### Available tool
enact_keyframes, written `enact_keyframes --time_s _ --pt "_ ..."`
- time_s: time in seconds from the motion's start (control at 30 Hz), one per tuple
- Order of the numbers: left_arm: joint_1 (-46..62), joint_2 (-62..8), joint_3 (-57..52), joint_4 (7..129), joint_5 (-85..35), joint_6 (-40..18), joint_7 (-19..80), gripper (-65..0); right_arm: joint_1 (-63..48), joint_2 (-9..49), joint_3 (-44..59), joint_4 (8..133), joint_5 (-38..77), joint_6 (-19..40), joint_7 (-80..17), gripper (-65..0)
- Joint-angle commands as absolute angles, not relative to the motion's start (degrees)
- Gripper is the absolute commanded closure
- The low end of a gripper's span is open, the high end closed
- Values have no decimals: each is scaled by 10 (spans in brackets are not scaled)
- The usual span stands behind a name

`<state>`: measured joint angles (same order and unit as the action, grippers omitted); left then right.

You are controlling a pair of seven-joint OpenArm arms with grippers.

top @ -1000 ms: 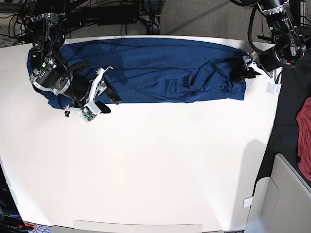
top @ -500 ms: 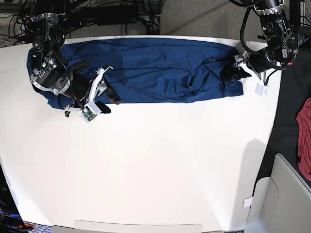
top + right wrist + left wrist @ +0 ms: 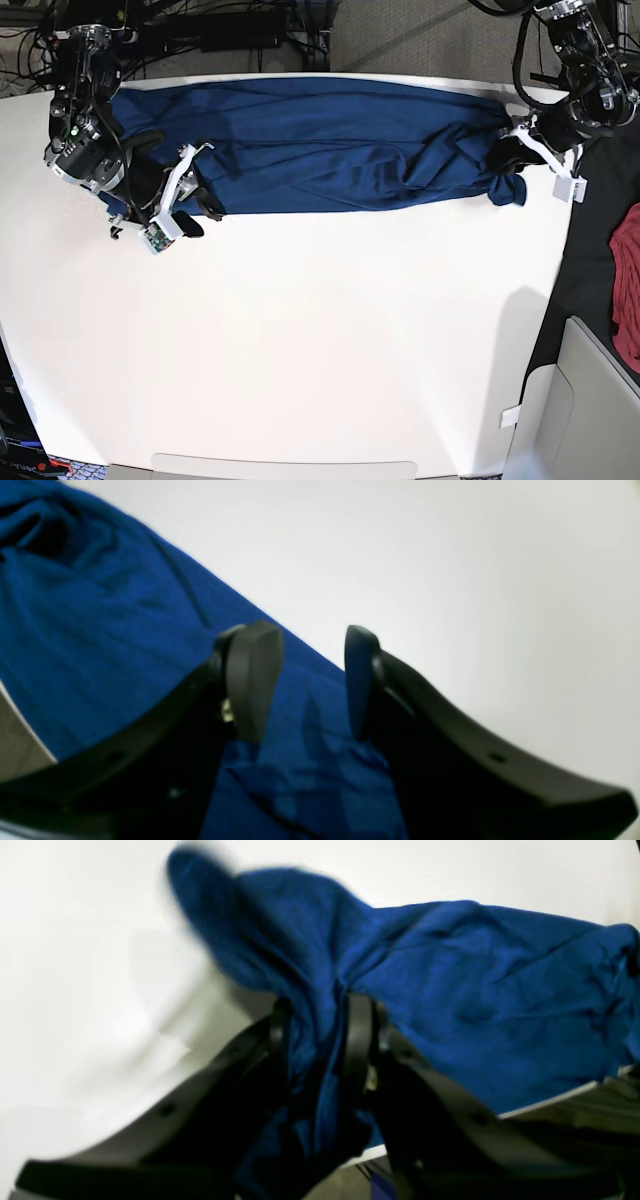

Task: Fold the T-shirt properly
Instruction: 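Grasp the shirt's end with the left gripper, then fold the shirt's end with the left gripper toward the right gripper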

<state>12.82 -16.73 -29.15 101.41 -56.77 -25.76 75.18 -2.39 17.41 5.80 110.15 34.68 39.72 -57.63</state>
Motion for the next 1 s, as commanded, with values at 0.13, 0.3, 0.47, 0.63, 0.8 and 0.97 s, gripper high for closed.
enact_keyframes --time_s 0.13,0.3,0.47,0.63,0.8,0.97 --pt "105 -175 -319 1025 -578 -259 744 -109 -21 182 76 1113 356 400 -562 -250" --pt "89 -175 -320 1035 -580 -258 750 -109 -24 179 82 1113 356 400 -562 -250" --pt "90 -128 -316 1122 -580 -258 787 -109 -30 179 84 1113 356 400 -560 -250" --pt "90 -63 -291 1175 -582 -259 800 -110 -32 177 94 1113 356 400 -560 -250" --pt "100 -28 -202 1184 -582 -259 800 -110 -32 181 97 1113 356 400 -559 -250" --pt "100 22 -128 1184 -582 -259 800 -110 -32 180 133 1113 356 400 -561 -250"
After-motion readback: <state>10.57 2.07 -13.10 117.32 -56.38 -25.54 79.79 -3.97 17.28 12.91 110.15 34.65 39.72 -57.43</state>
